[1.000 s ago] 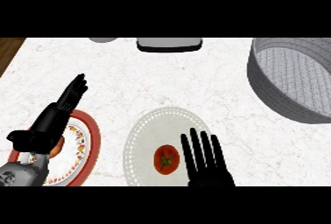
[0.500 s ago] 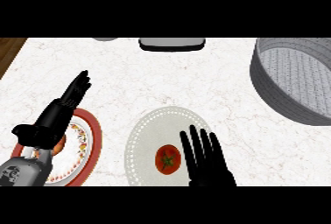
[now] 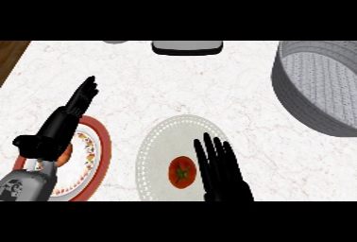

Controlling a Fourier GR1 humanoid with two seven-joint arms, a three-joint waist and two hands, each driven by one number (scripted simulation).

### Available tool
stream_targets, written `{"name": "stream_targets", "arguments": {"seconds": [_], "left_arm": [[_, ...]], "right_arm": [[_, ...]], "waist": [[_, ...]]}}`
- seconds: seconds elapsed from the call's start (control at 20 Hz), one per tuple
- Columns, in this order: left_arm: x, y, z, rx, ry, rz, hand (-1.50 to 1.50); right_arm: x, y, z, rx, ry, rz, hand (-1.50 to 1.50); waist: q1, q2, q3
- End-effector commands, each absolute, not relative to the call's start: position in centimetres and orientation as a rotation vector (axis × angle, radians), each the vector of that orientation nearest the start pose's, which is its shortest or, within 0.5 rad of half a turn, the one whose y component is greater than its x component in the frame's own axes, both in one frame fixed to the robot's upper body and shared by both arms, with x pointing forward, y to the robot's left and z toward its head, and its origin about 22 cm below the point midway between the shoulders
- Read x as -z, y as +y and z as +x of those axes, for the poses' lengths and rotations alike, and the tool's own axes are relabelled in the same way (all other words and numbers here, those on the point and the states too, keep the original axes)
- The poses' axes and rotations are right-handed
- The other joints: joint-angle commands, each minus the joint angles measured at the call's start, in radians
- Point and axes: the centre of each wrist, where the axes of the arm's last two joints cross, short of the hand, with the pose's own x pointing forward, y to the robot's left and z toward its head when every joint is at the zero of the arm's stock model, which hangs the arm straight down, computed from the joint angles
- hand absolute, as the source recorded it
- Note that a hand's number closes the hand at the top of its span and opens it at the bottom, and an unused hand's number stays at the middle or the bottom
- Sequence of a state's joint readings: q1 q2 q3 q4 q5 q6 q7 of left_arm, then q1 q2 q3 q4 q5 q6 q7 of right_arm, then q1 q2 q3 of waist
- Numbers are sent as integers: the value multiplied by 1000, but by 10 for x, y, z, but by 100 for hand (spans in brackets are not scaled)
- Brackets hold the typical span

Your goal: Pick the tomato from the placemat and place it in the basket

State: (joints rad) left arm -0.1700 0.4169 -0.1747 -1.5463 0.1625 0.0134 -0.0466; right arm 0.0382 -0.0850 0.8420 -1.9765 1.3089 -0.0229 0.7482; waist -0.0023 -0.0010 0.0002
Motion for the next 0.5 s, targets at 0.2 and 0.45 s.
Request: {"name": "stream_targets", "arguments": {"seconds": [0.2, 0.45], "left_arm": [[-63, 270, 282, 379, -1681, 57, 0], [-40, 266, 271, 372, -1677, 38, 0]], "right_arm": [[-59, -60, 152, -934, -1571, -814, -150], [-47, -63, 131, -976, -1566, -779, -150]], "waist": [[3, 0, 0], [2, 0, 0]]}}
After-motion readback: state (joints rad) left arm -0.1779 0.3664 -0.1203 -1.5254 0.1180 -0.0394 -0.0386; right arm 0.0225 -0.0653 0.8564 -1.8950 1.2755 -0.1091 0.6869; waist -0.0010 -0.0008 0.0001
